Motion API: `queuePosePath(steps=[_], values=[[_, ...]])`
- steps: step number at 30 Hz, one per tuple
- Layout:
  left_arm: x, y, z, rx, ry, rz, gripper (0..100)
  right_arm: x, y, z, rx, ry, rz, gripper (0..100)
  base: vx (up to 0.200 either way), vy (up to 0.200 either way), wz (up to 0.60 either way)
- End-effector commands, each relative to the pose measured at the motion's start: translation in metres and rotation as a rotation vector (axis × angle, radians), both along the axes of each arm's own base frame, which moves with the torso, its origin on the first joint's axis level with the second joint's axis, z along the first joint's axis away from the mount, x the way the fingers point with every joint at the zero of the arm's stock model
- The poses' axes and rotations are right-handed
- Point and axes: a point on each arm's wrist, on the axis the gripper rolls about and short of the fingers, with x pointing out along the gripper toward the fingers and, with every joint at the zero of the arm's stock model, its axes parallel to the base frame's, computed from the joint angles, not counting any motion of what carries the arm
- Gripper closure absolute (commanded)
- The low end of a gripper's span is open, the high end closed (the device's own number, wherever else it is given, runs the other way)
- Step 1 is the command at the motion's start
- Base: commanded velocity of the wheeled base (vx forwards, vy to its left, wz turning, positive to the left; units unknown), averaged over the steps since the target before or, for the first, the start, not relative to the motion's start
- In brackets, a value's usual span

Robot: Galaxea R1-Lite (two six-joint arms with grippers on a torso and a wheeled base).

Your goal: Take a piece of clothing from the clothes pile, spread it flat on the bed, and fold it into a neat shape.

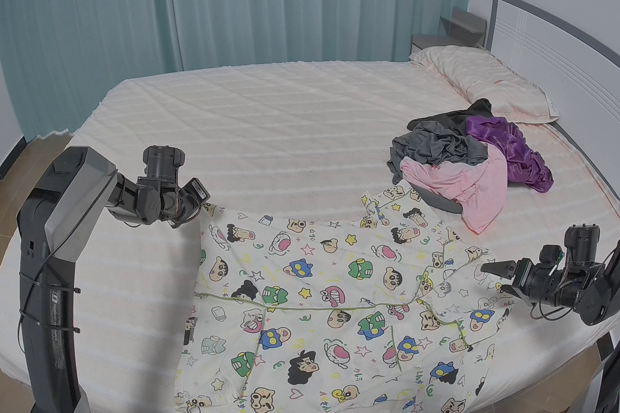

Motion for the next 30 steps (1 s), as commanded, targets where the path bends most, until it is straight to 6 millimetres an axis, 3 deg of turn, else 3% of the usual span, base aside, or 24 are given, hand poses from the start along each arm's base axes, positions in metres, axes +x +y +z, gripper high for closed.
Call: queuePosePath(steps=[1,14,15,18,22,27,28,30], values=[[0.008,0.009,-0.009,0.005,0.006,0.018,100,0.000,0.000,-0.001,0.000,0.003,0.000,0,0.000,0.000,0.00],[0.014,0.018,-0.019,0.009,0.012,0.034,100,-0.001,0.000,0.000,0.000,0.002,0.000,0,0.000,0.000,0.00],[0.013,0.019,-0.019,0.009,0.013,0.035,0,0.000,0.000,0.001,0.000,-0.004,-0.002,0,0.000,0.000,0.00],[0.013,0.020,-0.020,0.009,0.018,0.038,0,0.002,0.000,0.003,-0.003,-0.017,-0.004,0,0.000,0.000,0.00],[0.006,0.032,-0.011,0.007,0.024,0.061,0,0.021,-0.001,0.016,-0.015,-0.109,0.000,0,0.000,0.000,0.00],[-0.029,0.039,0.018,0.000,0.047,0.068,0,0.062,0.014,0.025,-0.016,-0.170,0.033,0,0.000,0.000,0.00],[-0.029,0.039,0.018,0.000,0.047,0.068,0,0.062,0.014,0.025,-0.016,-0.170,0.033,0,0.000,0.000,0.00],[-0.053,0.038,0.033,-0.014,0.060,0.047,0,0.090,0.032,0.025,-0.028,-0.158,0.065,0,0.000,0.000,0.00]])
